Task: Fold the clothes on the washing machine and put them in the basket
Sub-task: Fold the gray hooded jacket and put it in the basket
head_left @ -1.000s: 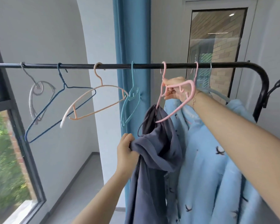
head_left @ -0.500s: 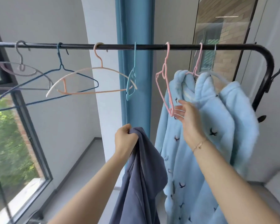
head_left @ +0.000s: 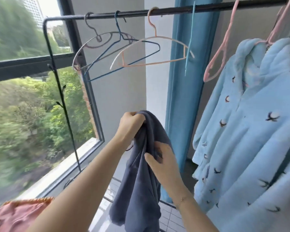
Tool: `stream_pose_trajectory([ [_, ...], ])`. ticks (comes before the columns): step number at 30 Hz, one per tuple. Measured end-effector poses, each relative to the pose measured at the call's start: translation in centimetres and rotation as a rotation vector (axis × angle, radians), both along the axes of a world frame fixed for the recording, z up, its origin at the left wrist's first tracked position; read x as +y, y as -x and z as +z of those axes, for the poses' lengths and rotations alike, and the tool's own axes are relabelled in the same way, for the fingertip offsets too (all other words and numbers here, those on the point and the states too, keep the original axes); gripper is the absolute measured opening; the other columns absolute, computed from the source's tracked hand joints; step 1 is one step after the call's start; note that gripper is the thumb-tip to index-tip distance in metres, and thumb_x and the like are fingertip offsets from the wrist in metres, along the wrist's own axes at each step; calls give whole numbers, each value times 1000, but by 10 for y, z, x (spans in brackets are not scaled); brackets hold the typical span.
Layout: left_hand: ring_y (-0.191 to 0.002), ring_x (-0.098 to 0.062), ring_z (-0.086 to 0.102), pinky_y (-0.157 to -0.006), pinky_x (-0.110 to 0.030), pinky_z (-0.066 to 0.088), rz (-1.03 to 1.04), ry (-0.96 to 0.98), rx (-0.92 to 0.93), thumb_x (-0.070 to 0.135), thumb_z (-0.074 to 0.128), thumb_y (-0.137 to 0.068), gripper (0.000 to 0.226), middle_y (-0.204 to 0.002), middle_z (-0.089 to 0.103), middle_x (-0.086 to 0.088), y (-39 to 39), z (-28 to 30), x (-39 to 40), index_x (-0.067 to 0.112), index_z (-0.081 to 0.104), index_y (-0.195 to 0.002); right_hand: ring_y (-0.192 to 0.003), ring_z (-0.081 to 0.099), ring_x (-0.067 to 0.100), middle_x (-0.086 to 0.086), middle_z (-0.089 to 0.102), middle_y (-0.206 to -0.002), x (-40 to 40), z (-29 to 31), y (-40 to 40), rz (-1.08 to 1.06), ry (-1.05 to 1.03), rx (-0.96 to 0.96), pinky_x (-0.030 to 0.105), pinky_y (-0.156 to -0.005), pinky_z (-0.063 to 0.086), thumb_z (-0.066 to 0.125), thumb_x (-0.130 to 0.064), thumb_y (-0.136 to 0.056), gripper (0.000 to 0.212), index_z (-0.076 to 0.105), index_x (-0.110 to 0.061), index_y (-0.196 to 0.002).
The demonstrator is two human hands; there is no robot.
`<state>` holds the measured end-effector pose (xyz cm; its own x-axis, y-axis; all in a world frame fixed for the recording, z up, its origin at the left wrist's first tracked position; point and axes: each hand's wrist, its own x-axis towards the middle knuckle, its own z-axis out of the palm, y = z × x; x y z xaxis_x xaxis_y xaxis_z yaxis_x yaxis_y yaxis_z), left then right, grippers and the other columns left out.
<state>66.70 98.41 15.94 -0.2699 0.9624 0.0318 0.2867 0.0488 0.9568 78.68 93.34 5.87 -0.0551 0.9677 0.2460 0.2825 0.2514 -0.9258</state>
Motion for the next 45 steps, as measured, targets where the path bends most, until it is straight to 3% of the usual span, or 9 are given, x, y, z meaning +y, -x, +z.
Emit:
stream_pose_trajectory([
  [3,-62,-15,53,-57,-24,44,31,2,29,7,48,-83,18,-64,57,-1,20,3,-24,11,63,-75,-104,61,1,-13,65,-111,-11,-4,26,136,-29,-35,17,-86,50,66,-51,-82,38,56,-34,-115],
  [8,-69,-22,56,-66,-40,56,88,-72,-5,16,51,-64,30,-70,59,-10,68,16,-71,-3,65,-82,-68,53,-10,-20,52,-65,-37,5,64,-109,-348,-31,2,-61,35,66,-24,-92,26,49,-35,-74],
  [11,-68,-21,57,-62,-33,55,139,-102,-41,6,54,-80,18,-72,61,-9,95,22,-93,-1,69,-87,-68,52,-6,-17,55,-71,-45,8,83,-147,-426,4,4,-62,36,60,-19,-95,13,62,-19,-83],
  [17,-82,-16,58,-62,-27,47,96,-163,-190,7,62,-88,8,-86,62,-4,180,26,-171,12,61,-94,-60,51,-2,-20,57,-63,-93,42,155,155,-76,301,14,-60,41,44,-22,-103,26,58,-20,-82],
  [26,-106,-15,65,-87,-31,50,142,-66,-255,21,74,-67,57,-120,66,-3,346,-37,-373,14,56,-120,-97,66,31,18,70,-104,-213,71,297,523,450,662,41,-84,55,43,-34,-102,40,68,-6,-113],
  [34,-87,-16,57,-80,-32,41,694,221,-502,57,71,-57,67,-108,61,-6,411,-134,-581,20,57,-112,-53,61,11,2,62,-54,-355,88,395,833,547,777,17,-50,50,36,-15,-104,40,59,-4,-73],
  [37,-115,-23,59,-94,-36,47,658,143,-650,65,51,-88,50,-113,69,6,414,-147,-634,27,63,-117,-46,53,5,-4,55,-46,-400,84,432,908,430,664,17,-51,46,35,1,-100,39,51,-4,-65],
  [40,-123,-34,54,-108,-45,39,773,62,-692,70,60,-75,71,-122,66,-13,406,-144,-676,16,62,-121,-49,58,8,-1,58,-49,-437,84,463,1043,462,646,18,-53,48,34,1,-100,39,53,-2,-66],
  [45,-97,-15,70,-80,-30,55,1044,-270,-599,42,61,-90,31,-103,74,1,405,-115,-727,22,64,-114,-48,59,5,-4,61,-49,-484,76,514,1165,443,578,16,-50,48,34,6,-98,47,60,-6,-61],
])
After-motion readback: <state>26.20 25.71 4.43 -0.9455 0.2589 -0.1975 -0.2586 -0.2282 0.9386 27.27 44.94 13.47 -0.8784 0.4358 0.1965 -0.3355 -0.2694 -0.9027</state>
